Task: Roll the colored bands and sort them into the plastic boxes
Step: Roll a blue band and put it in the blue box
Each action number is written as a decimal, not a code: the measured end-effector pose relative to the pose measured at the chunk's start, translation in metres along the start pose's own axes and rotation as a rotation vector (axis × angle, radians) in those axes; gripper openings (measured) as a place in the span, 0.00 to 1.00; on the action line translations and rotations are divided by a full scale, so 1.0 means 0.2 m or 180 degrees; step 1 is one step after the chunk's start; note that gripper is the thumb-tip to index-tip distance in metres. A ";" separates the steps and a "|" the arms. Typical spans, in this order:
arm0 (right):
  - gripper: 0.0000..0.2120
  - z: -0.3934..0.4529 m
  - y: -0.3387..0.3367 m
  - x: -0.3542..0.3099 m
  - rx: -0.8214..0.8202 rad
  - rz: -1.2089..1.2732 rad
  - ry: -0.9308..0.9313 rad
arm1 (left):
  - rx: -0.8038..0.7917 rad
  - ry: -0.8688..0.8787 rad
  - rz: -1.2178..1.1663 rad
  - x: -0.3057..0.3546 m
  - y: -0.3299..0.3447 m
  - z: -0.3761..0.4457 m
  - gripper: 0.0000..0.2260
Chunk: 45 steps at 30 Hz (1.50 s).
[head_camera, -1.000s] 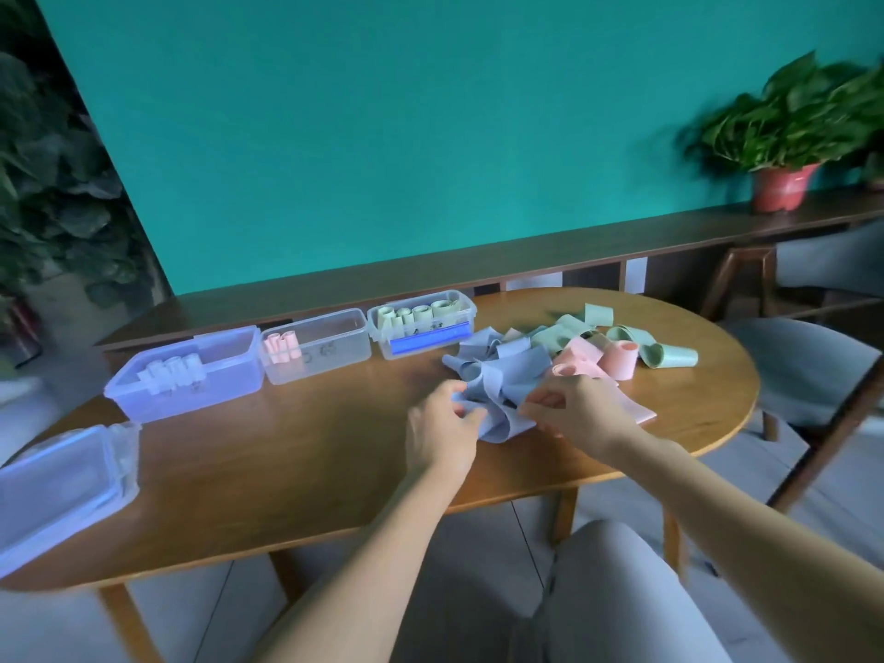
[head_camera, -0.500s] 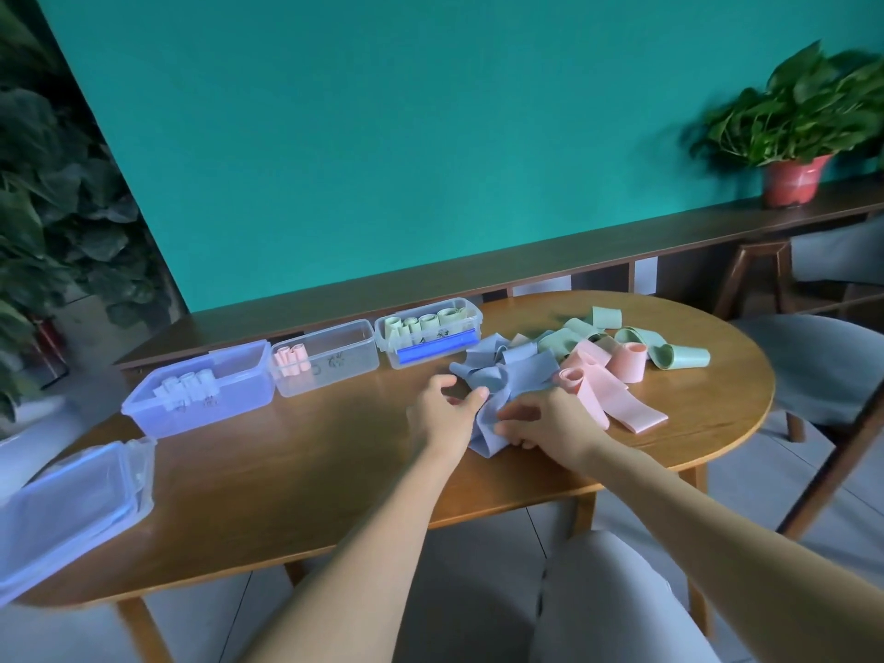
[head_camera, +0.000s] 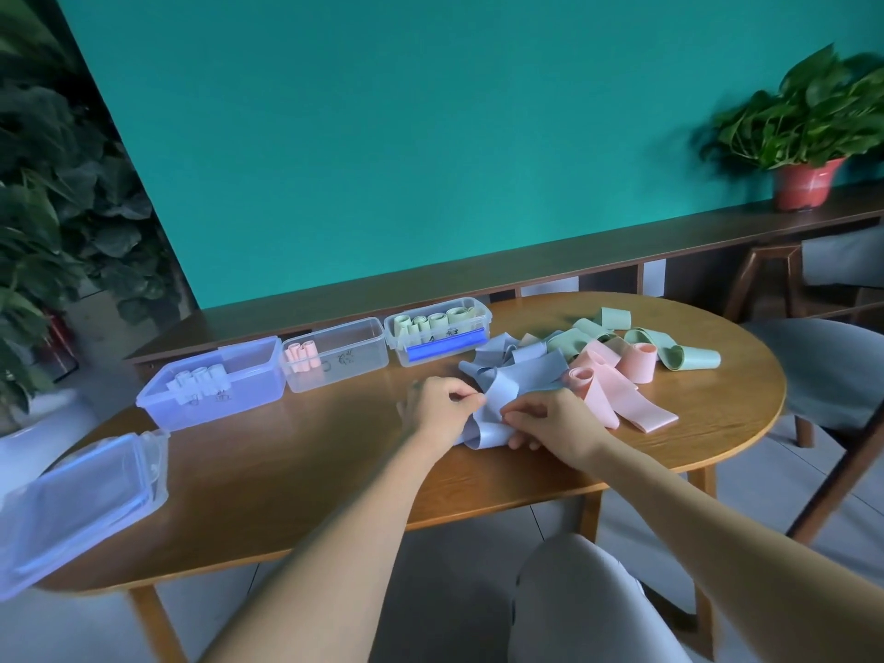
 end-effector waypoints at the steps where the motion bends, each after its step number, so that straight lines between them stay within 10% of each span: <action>1: 0.06 0.00 0.00 0.00 0.0009 0.0000 0.0009 | 0.0049 -0.0002 -0.0102 -0.01 -0.01 0.00 0.06; 13: 0.07 0.03 0.01 -0.02 -0.0186 -0.0071 0.0289 | -0.0062 0.0177 0.0318 0.03 0.04 0.03 0.06; 20: 0.16 0.05 -0.09 -0.08 0.0868 -0.0127 0.0238 | 0.0202 0.0391 -0.0579 0.05 -0.09 0.01 0.02; 24: 0.29 0.09 -0.08 -0.23 0.0570 0.0644 0.0230 | 0.0260 0.0410 -0.1283 0.07 -0.27 -0.04 0.04; 40: 0.26 -0.01 0.28 -0.91 -0.1154 0.2139 0.0339 | 0.0366 0.0323 -0.1322 0.02 -0.98 -0.44 0.07; 45: 0.08 -0.07 0.34 -1.06 -0.1000 0.2681 -0.0056 | 0.0465 0.0333 -0.1330 -0.01 -1.12 -0.57 0.04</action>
Point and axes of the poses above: each hand's wrist, its own z-axis towards the middle knuckle, its own y-axis out of the palm, x = y × z, the point moved 3 cm from there along z, towards the middle knuckle, and after that the axes turned 1 degree about -y, right-handed, at the moved point
